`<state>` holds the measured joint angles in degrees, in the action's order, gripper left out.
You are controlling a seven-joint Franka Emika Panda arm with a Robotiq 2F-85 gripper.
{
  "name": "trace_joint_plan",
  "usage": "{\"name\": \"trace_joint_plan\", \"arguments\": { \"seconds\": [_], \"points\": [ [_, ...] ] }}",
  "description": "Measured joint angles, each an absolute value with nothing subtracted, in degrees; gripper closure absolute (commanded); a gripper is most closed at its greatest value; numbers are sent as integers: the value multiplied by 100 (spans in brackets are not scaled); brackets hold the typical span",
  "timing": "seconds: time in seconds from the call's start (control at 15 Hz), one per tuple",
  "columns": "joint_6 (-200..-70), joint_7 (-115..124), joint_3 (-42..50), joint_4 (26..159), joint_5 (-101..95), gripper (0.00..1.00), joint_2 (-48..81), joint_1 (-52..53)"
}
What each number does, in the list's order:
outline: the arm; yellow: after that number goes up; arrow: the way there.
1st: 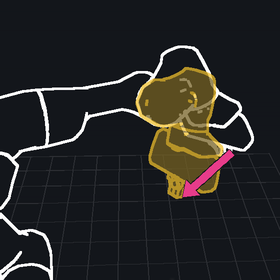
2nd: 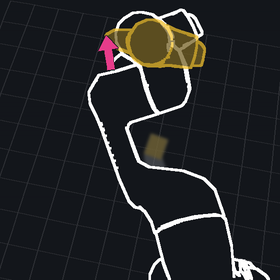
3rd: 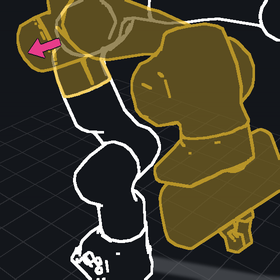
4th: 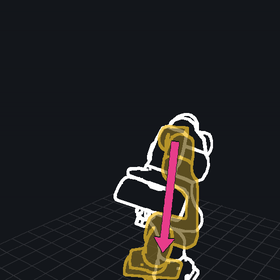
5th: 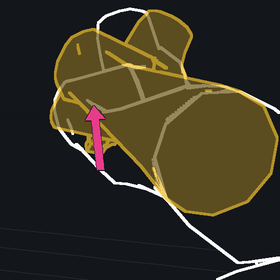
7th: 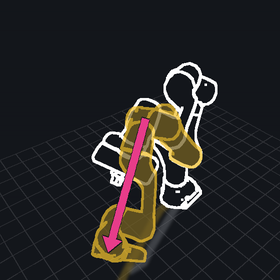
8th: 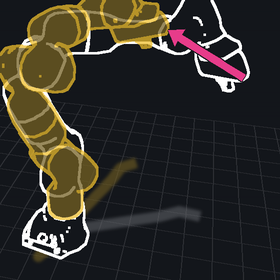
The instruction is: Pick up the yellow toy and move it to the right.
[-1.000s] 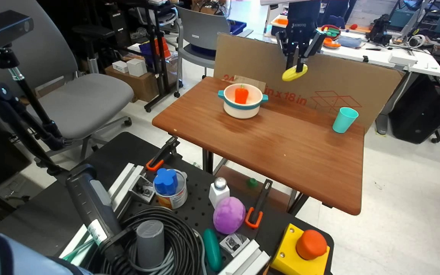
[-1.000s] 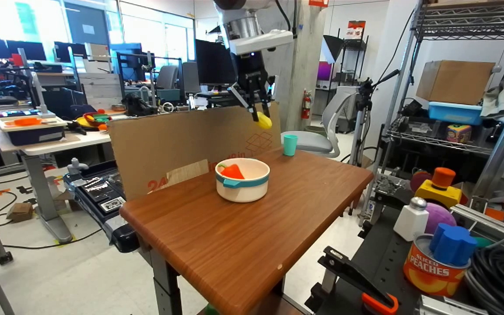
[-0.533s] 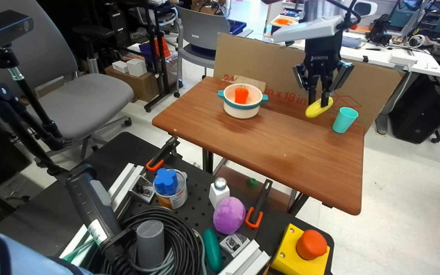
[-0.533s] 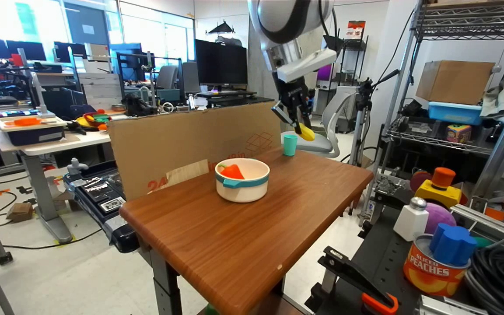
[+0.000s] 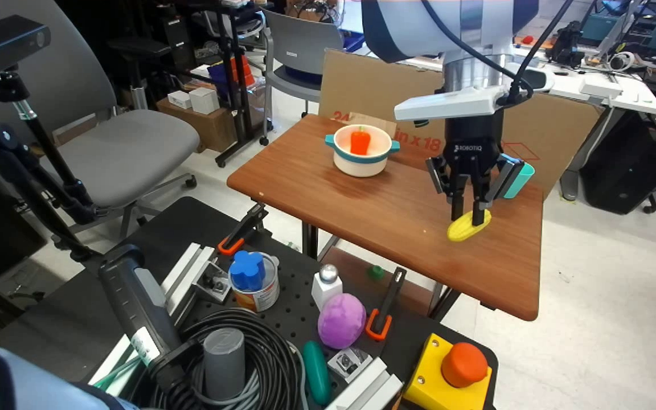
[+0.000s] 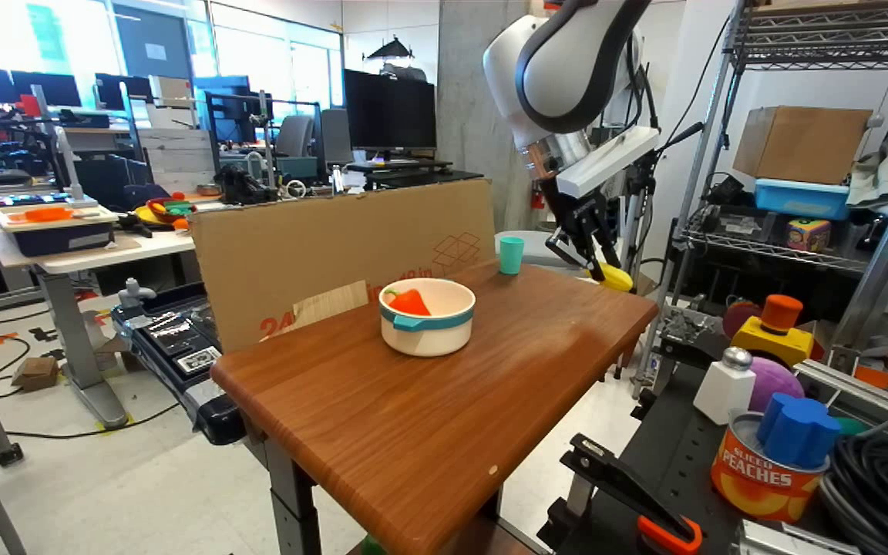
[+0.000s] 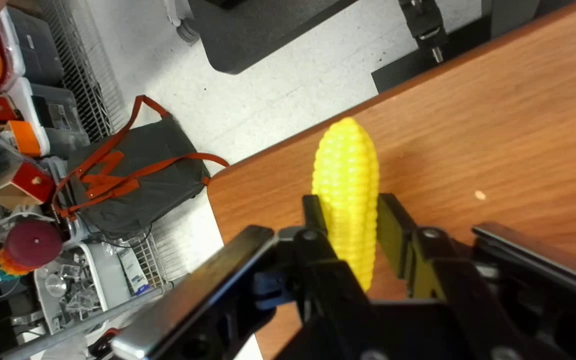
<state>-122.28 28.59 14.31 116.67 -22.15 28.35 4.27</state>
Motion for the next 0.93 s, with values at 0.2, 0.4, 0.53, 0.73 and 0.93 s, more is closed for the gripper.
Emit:
{"name": "trace_joint_plan", "arguments": {
  "seconds": [0.2,0.4,0.53,0.73,0.93],
  "points": [
    [-12229,2861,1437,11731,-2280,92,2855,389],
    [-12229,2710,1434,11727,-2353,92,2897,370],
    [-12245,2547,1420,11709,-2356,92,2914,367],
    [-12296,2424,1413,11617,-2460,92,2981,362],
    [-12537,2416,1437,11424,-2689,92,3213,301]
  ]
}}
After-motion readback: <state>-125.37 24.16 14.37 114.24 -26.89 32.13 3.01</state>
